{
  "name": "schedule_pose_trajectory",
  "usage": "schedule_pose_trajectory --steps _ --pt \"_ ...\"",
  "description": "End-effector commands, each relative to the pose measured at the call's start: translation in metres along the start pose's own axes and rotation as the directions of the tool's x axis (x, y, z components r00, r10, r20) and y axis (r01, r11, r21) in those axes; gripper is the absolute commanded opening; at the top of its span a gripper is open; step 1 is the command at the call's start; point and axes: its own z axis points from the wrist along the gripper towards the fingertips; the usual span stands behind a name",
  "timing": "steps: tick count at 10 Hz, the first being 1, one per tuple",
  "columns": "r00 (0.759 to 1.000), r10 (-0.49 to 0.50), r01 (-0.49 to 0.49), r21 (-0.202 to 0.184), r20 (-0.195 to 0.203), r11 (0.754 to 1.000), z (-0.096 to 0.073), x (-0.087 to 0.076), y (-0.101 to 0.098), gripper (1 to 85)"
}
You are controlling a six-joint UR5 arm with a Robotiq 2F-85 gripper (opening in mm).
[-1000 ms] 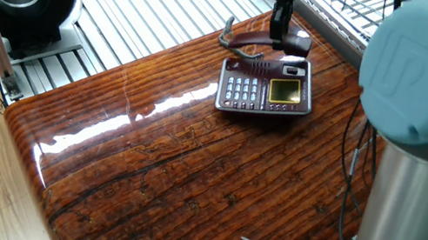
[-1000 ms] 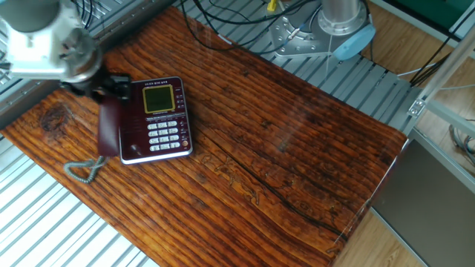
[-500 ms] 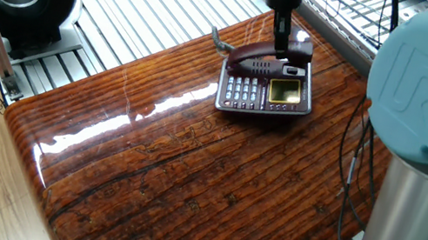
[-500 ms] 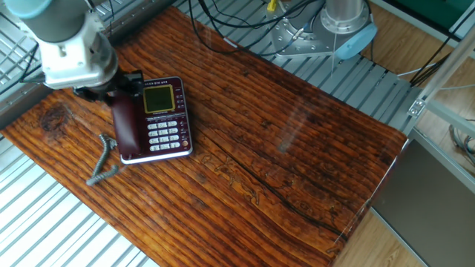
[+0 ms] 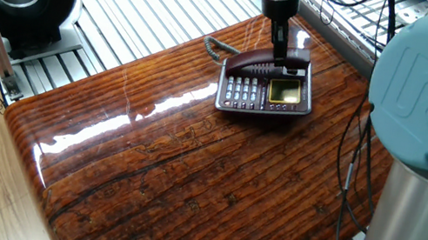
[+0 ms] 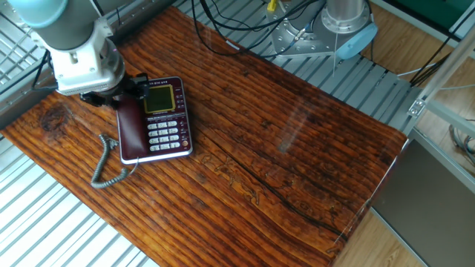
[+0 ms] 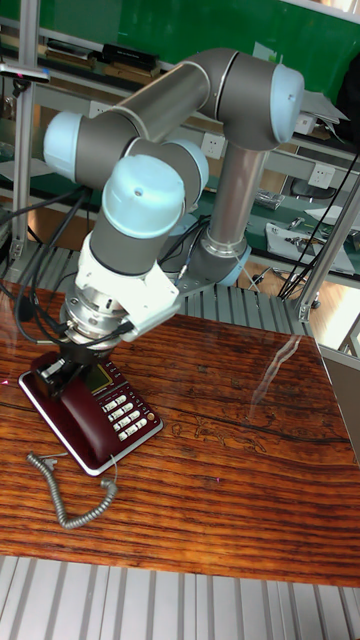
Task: Place the handset of the telephone on the corresponding phone cradle
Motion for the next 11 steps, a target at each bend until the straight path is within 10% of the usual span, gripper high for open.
schedule_pose_trajectory --steps 1,11 --pt "1.000 -0.028 0.028 -0.009 0.011 1.000 0.001 -0.005 0.003 20.3" --pt "0.999 -0.033 0.034 -0.023 0.007 0.999 0.001 -0.007 -0.005 20.0"
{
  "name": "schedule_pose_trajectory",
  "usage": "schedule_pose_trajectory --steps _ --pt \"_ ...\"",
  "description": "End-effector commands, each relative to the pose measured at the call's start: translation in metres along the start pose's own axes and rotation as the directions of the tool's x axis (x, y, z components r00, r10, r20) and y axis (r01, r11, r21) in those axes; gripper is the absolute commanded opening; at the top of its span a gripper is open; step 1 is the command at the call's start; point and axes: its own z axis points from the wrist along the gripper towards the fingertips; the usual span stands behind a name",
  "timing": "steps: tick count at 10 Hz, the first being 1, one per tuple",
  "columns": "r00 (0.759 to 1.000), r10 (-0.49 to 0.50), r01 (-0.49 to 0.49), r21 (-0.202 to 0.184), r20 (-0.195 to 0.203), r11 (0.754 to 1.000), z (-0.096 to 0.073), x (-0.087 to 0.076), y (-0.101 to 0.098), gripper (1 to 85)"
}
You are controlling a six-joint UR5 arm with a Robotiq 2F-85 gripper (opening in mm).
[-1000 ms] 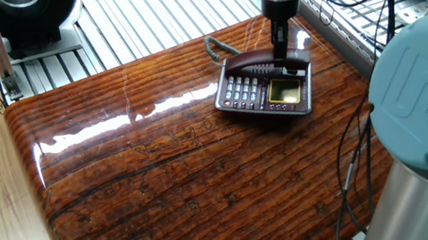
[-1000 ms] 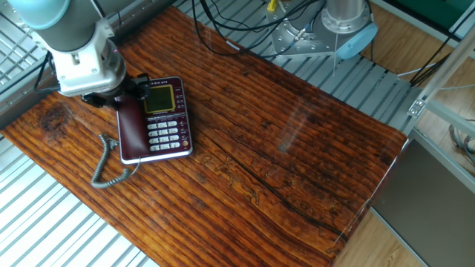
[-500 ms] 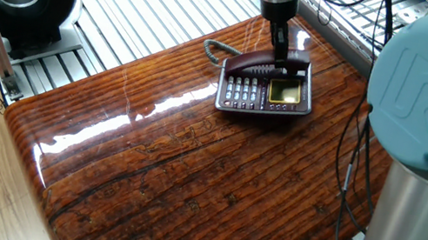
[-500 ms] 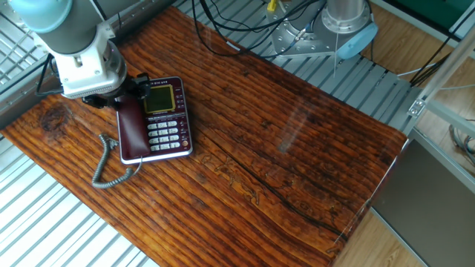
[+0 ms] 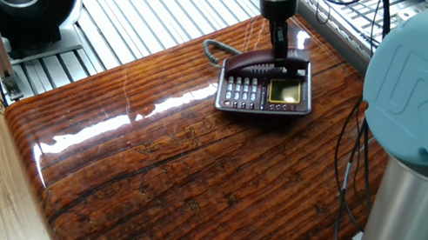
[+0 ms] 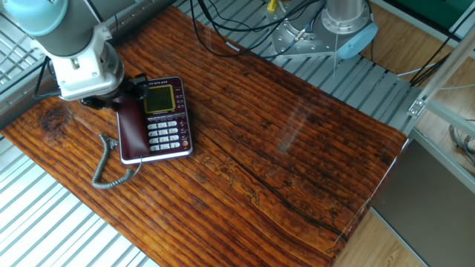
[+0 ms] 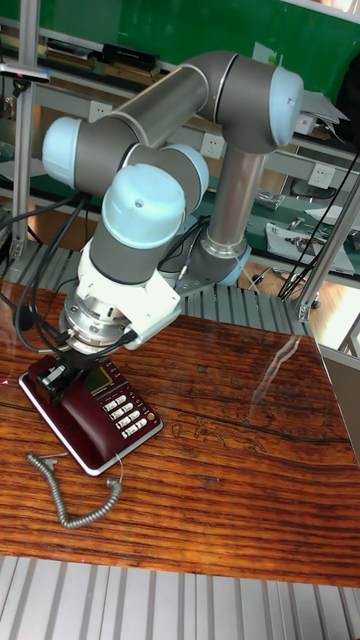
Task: Place the handset of the telephone on the corresponding phone cradle
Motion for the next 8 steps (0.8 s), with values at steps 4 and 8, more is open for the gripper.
schedule_pose_trajectory --steps 4,8 --pt "1.000 0.013 -0.013 -0.011 0.017 1.000 0.0026 -0.0045 -0.0021 19.7" --pt "1.000 0.012 -0.012 -0.022 0.016 1.000 0.0033 -0.0035 0.0002 19.7"
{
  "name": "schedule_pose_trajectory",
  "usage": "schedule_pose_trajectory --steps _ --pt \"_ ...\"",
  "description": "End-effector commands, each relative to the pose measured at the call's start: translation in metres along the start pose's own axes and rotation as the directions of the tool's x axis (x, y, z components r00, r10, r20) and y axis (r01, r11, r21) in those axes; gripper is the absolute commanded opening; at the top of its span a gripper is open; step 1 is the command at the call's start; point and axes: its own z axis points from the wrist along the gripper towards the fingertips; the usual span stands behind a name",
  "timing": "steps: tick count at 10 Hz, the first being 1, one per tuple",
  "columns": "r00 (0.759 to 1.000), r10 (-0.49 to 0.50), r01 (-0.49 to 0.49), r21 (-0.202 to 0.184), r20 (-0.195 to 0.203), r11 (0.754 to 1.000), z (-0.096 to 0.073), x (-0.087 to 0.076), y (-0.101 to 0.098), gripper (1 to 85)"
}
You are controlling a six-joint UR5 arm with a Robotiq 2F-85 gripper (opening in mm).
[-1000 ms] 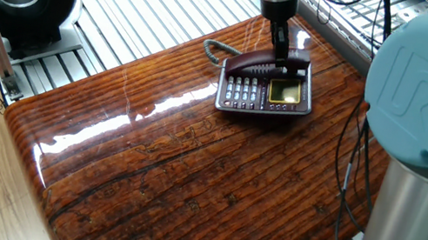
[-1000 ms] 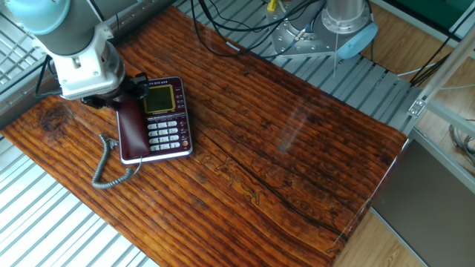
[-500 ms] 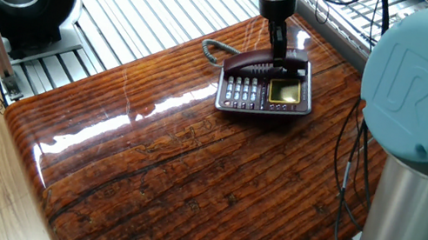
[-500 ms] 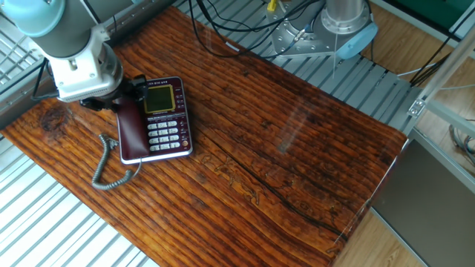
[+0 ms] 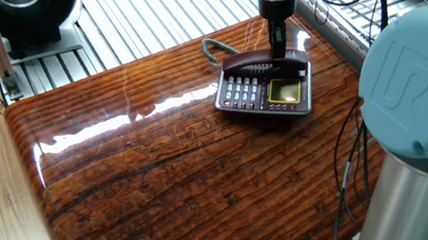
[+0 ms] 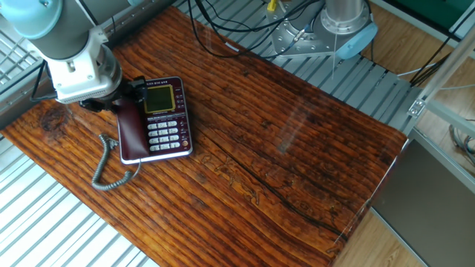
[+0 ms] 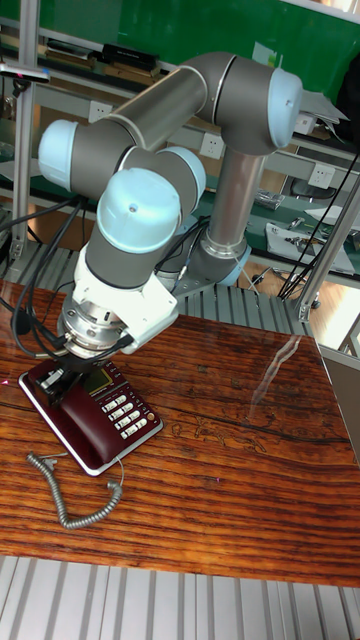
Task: Place the handset of the telephone on the corresponding phone cradle
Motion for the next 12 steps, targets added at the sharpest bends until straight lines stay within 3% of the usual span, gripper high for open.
schedule_pose_trajectory --steps 1,8,12 --pt "1.000 0.006 -0.006 -0.008 0.008 1.000 -0.0001 -0.0008 0.0009 19.7" --pt "1.000 0.012 -0.012 -0.014 0.020 1.000 0.0020 -0.0007 0.0013 19.7" --pt "0.999 0.033 -0.033 0.004 0.018 0.999 0.0020 0.0035 -0.0040 19.7"
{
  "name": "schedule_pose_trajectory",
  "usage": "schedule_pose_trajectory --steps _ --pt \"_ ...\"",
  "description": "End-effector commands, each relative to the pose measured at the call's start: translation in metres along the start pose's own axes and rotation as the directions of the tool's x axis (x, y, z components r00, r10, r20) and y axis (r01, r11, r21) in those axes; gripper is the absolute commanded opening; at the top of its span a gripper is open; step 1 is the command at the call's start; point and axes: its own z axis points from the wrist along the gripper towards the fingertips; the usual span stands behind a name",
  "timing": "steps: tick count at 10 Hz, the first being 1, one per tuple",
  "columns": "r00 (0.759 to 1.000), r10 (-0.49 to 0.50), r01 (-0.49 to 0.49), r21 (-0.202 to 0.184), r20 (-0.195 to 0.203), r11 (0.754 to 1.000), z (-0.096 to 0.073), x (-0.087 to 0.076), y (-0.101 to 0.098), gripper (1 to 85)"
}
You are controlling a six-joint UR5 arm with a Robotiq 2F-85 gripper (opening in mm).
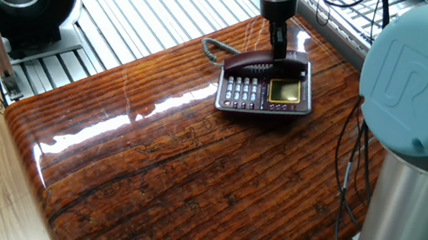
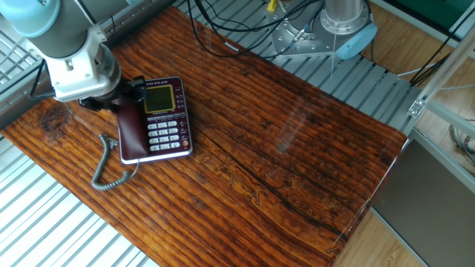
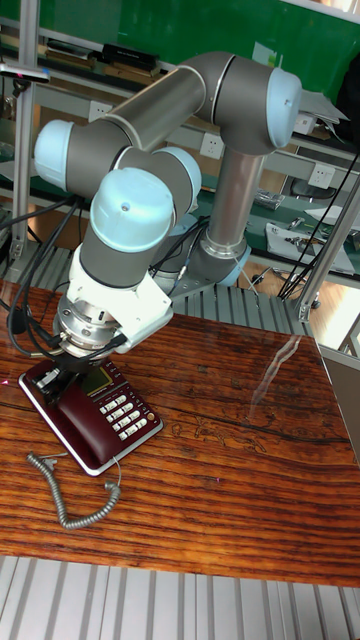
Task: Place the handset of the telephone on the corresponding phone cradle
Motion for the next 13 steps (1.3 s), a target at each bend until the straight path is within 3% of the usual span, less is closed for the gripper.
schedule_pose_trajectory --steps 1,4,10,13 --pt "0.999 0.020 -0.019 -0.004 0.025 1.000 -0.0002 -0.0034 0.0006 19.7" --pt "0.999 0.036 -0.035 -0.008 0.038 0.999 0.0014 -0.0053 0.0040 19.7" --pt "0.999 0.040 -0.040 -0.024 0.023 0.999 0.0019 -0.0007 0.0081 19.7" --pt "0.999 0.044 -0.044 -0.013 0.017 0.999 0.0009 0.0016 0.0054 22.7"
